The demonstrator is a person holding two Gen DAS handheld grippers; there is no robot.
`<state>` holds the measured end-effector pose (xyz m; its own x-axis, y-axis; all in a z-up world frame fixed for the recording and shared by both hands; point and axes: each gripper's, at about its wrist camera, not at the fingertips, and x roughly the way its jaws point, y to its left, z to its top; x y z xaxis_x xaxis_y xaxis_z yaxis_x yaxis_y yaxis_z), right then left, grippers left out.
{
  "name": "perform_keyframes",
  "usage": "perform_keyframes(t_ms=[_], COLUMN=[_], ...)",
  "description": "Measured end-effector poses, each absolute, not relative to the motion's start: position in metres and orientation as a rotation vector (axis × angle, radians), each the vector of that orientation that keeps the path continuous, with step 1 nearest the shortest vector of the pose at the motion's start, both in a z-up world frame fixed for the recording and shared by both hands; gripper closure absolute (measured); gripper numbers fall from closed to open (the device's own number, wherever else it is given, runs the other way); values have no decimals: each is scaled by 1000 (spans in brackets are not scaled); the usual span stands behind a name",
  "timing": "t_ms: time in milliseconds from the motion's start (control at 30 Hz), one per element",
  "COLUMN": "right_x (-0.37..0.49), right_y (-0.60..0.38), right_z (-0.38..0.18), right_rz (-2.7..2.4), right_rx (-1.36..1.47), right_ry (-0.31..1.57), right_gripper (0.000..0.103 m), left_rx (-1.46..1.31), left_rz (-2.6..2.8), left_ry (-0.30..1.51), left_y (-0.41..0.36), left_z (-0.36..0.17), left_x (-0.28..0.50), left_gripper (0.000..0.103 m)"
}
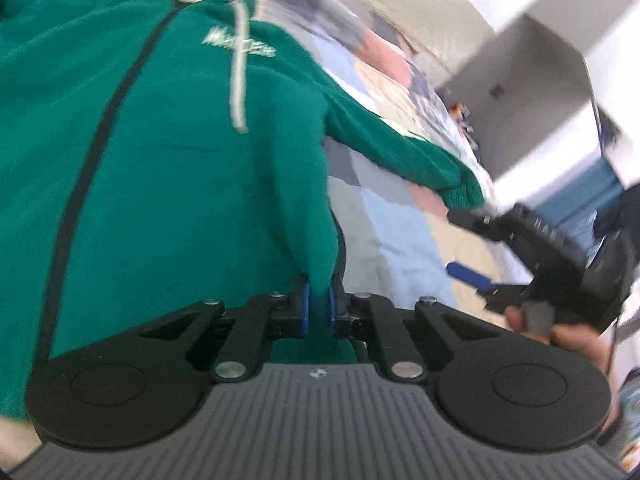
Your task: Fold large clothes
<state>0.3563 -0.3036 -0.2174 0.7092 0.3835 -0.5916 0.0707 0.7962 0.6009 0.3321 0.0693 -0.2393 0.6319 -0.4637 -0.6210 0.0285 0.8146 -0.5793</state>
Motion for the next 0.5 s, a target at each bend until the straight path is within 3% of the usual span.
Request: perform_keyframes(t_ms=[300,500], right_x=[358,386], right_y=[-269,-233], right_z=[-242,-268], right_rz=[350,402], right_rx=[716,741], right_ry=[926,1075], right_gripper=[23,29], left_rx=[-573,-573], left_rz=[-342,-385], left_ry=[934,950], left_y=[54,39], left_z=[-270,-276], left_x=[338,339], left_gripper=[93,94])
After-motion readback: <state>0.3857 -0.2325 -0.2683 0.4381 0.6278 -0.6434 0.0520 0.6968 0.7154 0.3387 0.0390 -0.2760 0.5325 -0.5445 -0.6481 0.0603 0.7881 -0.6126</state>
